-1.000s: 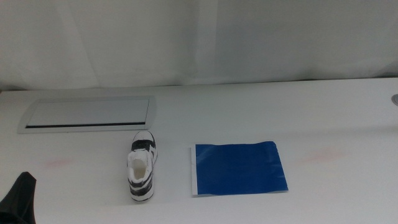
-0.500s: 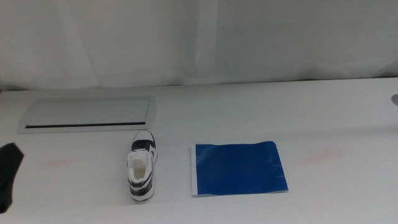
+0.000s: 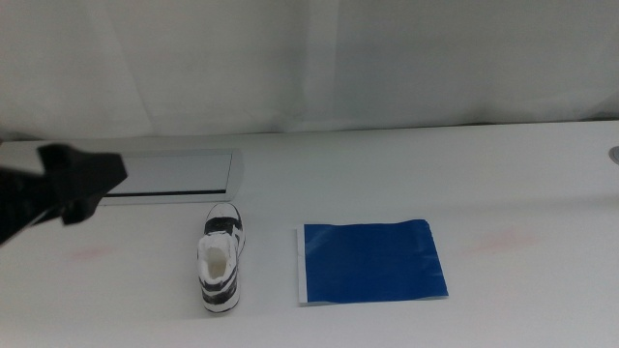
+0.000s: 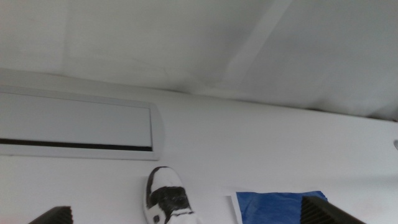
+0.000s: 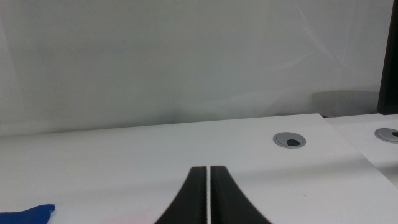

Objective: Use one arm to grab the shoe from the table and place it on the mat.

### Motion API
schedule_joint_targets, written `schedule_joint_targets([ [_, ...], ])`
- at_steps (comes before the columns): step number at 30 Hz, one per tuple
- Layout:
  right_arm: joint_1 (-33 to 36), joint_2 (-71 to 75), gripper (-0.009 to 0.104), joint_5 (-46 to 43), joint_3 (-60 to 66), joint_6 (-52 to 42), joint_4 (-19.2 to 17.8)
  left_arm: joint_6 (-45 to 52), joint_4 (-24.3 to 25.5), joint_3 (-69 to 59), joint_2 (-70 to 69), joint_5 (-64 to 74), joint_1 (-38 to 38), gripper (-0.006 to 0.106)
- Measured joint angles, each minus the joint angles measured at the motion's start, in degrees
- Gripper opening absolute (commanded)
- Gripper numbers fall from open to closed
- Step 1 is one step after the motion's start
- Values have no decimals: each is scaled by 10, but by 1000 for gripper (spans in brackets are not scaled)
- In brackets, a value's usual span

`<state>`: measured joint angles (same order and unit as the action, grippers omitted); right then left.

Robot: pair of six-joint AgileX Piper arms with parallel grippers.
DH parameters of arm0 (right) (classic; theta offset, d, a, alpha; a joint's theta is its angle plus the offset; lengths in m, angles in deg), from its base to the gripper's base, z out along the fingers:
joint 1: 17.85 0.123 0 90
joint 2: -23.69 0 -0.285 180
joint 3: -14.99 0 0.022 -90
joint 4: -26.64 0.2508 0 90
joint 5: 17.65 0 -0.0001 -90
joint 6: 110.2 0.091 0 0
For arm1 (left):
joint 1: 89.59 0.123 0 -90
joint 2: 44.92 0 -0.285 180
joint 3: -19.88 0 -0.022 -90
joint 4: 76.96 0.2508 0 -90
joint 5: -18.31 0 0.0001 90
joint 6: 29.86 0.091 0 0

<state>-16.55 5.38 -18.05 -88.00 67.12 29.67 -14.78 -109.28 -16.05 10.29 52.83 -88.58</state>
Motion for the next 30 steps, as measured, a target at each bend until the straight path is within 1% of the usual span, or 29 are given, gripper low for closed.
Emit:
schedule_joint_targets([
  [4,0,0,-2,0,0,0,0,2,-1,51,85,2,-48,91],
  [6,0,0,-2,0,0,0,0,-18,5,64,117,2,-77,91],
  [8,0,0,-2,0,0,0,0,-69,36,76,154,1,-108,91],
  [9,0,0,-2,0,0,0,0,-101,59,80,173,1,-121,90],
  [10,0,0,-2,0,0,0,0,-147,95,86,192,1,-138,90],
  [12,0,0,-2,0,0,0,0,-235,188,99,228,13,-168,88],
  [13,0,0,-2,0,0,0,0,-328,279,112,268,38,-200,87],
  [15,0,0,-2,0,0,-1,0,-406,346,125,303,59,-228,87],
  [16,0,0,-2,0,0,-1,0,-438,374,130,322,65,-241,87],
  [17,0,0,-2,0,0,-1,0,-460,389,134,339,66,-251,87],
  [19,0,1,-2,0,0,-1,0,-499,413,140,369,62,-265,87],
  [22,0,1,-2,0,0,-1,0,-526,423,144,405,49,-272,87],
  [30,0,1,-2,0,0,-1,0,-554,449,148,486,25,-275,87],
])
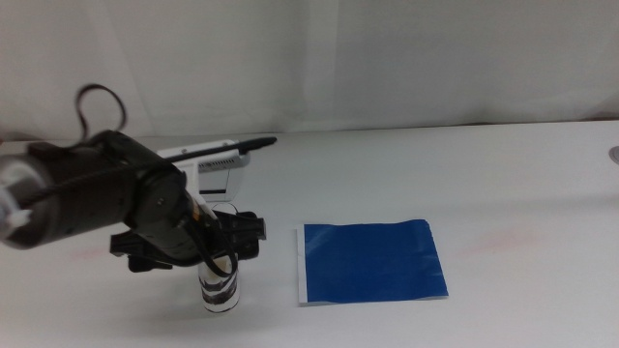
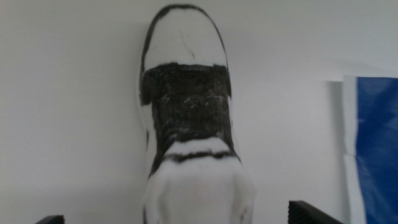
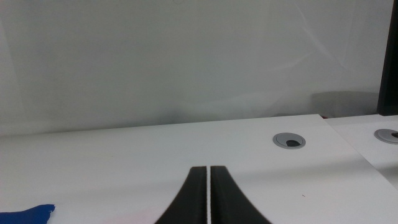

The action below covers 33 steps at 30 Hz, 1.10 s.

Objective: Use one arm to grab the shoe from the table and place it on the mat.

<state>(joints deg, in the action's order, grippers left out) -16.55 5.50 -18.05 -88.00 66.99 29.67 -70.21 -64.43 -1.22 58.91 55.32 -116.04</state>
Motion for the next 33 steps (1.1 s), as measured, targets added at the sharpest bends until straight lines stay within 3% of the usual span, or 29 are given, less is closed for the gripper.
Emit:
schedule_joint_targets([
  [19,0,0,-2,0,0,1,0,-12,6,0,92,-68,0,87],
  [23,0,0,-2,0,0,1,0,-12,7,1,96,-79,0,82],
  [27,0,0,-2,0,0,1,0,-12,8,1,97,-88,0,59],
  [32,0,0,-2,0,0,1,0,-11,11,1,99,-93,0,-3],
  [33,0,0,-2,0,0,-1,0,-8,11,1,99,-93,0,-3],
])
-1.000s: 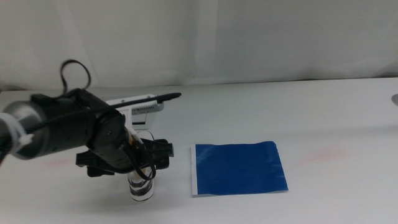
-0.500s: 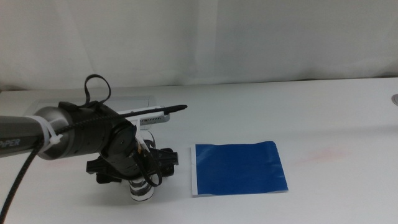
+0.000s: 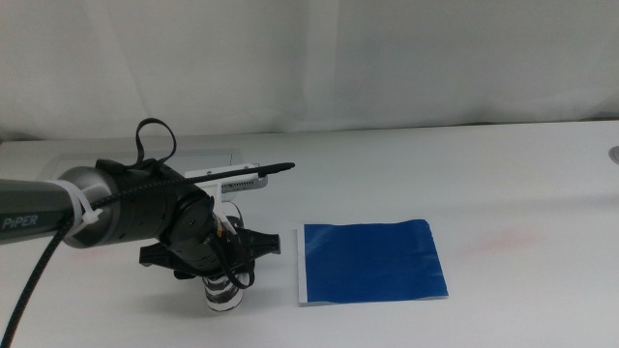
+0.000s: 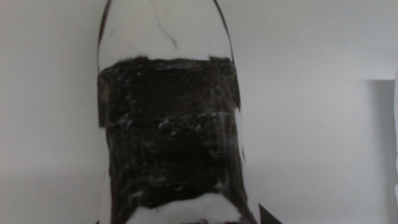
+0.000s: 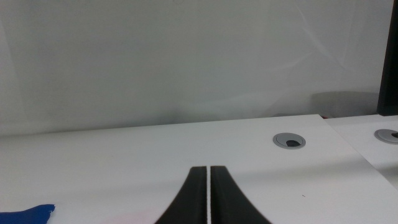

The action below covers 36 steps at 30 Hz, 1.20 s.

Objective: Use one arm to grab the shoe from the table and place it on the mat.

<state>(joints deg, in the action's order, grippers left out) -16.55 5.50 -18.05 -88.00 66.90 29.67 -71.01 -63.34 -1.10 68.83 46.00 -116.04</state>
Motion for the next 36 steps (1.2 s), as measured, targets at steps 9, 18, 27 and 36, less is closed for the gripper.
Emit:
schedule_joint_targets([
  [9,0,0,-2,0,0,0,0,22,-40,32,-60,56,-1,-3],
  [18,0,0,-2,0,0,0,0,61,-60,84,-137,114,-47,-3],
  [27,0,0,-2,0,0,2,0,-55,-80,89,-148,93,-91,-3],
  [36,0,0,-2,0,0,2,0,-300,-115,89,-155,91,-98,-3],
])
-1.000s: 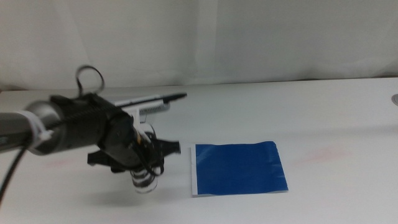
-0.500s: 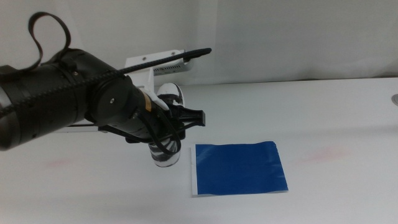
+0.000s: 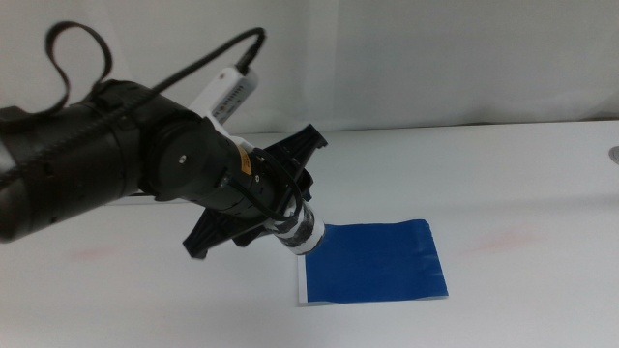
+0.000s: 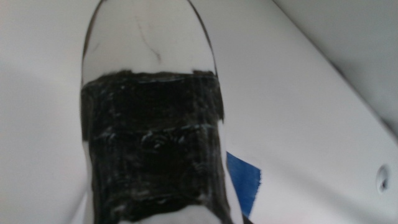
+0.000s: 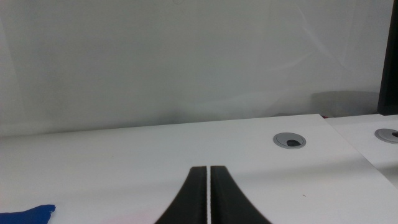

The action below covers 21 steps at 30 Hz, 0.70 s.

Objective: Use one arm to grab the shoe from the table and place it on the mat.

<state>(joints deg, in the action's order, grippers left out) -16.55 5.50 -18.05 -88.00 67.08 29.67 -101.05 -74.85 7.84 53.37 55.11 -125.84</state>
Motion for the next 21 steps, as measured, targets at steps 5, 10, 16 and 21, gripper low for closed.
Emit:
schedule_joint_targets([
  [5,0,0,-2,0,0,0,0,-98,-8,0,-22,43,0,-3],
  [10,0,0,-2,0,0,-1,0,-224,10,0,-21,45,-16,-3],
  [16,0,0,-2,0,0,-1,0,-415,106,27,11,61,-69,-3],
  [21,0,0,-2,0,0,-1,0,-454,123,151,114,141,-105,-3],
])
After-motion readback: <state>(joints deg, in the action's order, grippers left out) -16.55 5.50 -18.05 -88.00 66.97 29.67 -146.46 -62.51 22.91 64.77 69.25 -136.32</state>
